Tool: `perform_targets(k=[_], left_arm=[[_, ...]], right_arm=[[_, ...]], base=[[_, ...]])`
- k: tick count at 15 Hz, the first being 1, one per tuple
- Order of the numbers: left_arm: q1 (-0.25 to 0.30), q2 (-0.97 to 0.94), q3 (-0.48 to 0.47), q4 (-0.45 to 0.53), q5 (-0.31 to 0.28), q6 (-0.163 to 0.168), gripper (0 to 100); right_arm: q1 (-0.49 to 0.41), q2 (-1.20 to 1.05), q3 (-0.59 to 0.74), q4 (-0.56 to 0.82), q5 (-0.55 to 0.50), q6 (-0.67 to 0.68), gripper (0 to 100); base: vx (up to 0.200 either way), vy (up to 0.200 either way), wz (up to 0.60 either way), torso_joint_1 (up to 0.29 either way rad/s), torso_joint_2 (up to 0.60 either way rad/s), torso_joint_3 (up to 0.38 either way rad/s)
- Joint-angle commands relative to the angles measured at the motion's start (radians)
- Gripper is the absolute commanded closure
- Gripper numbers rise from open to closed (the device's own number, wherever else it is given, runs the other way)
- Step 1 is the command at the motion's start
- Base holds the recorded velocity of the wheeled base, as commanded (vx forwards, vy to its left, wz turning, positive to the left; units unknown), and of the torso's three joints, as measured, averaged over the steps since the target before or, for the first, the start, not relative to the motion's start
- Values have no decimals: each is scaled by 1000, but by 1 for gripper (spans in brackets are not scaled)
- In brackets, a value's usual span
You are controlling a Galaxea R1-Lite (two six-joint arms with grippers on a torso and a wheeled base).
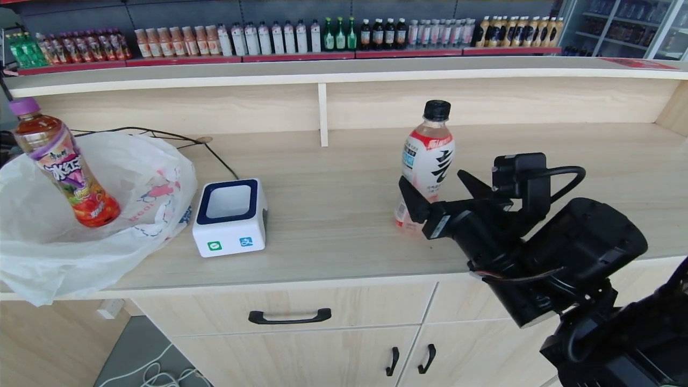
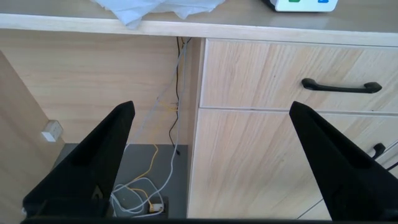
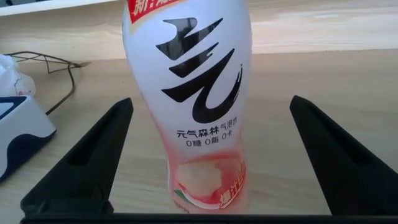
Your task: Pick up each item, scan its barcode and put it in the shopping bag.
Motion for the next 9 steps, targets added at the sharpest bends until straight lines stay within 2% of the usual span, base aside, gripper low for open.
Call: perform_targets(k=[1, 6, 9], left_arm=[[0, 0, 0, 0, 0, 0, 0], [0, 0, 0, 0, 0, 0, 0], [0, 0, 0, 0, 0, 0, 0]], right_arm=[[-6, 60, -38, -1, -3, 0, 0], [-31, 81, -71, -1, -5, 0, 0], [-40, 116, -147, -1, -5, 2, 0]], base=[[0, 0, 0, 0, 0, 0], [0, 0, 0, 0, 0, 0], [0, 0, 0, 0, 0, 0]])
